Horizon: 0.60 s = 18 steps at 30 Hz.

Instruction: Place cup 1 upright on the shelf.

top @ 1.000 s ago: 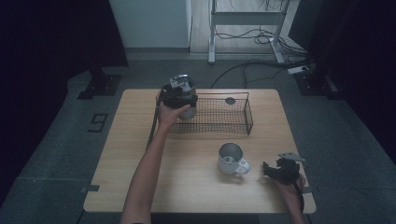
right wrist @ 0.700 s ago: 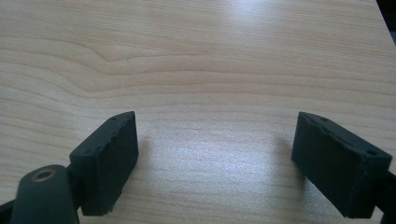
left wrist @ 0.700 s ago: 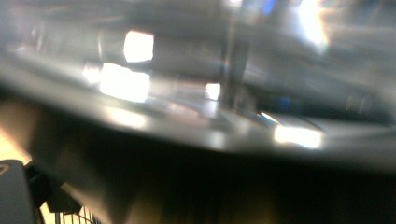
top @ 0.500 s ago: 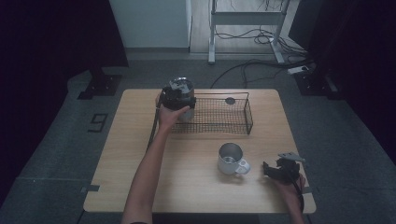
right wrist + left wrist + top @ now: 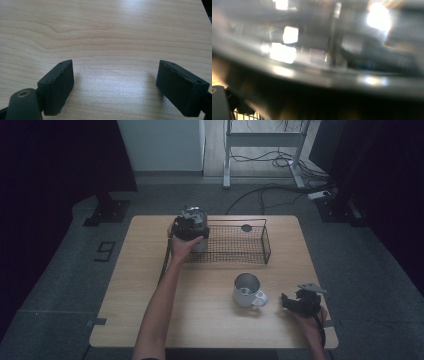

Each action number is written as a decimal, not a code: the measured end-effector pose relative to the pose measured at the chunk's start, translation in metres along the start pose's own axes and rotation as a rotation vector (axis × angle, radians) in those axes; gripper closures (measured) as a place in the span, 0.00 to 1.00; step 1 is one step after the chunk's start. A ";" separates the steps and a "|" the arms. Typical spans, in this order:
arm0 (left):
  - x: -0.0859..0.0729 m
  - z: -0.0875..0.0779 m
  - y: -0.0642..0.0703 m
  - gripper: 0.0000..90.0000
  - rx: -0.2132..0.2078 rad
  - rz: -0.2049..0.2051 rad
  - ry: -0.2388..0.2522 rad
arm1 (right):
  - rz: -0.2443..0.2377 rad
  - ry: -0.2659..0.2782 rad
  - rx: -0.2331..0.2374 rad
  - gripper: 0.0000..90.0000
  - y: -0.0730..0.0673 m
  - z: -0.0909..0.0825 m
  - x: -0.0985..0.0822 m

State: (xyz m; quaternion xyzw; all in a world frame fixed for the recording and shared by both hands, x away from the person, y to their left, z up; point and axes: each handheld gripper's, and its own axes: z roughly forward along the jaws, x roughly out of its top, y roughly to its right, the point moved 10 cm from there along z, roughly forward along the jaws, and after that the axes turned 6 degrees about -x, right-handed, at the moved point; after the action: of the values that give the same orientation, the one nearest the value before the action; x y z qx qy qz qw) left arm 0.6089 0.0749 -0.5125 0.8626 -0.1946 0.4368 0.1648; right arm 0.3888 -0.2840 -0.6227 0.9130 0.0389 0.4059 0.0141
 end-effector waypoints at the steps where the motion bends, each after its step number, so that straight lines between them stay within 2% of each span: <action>1: 0.000 0.000 0.000 0.04 0.000 0.000 0.000 | 0.000 0.000 0.000 0.16 0.000 0.000 0.000; 18: -0.013 0.013 0.000 0.04 0.015 -0.025 -0.023 | 0.000 0.000 0.001 0.16 0.000 0.000 0.000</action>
State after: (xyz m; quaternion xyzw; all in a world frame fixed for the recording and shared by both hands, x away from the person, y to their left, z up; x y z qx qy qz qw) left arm 0.6111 0.0715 -0.5309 0.8711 -0.1825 0.4262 0.1618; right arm 0.3888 -0.2839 -0.6227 0.9129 0.0391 0.4060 0.0139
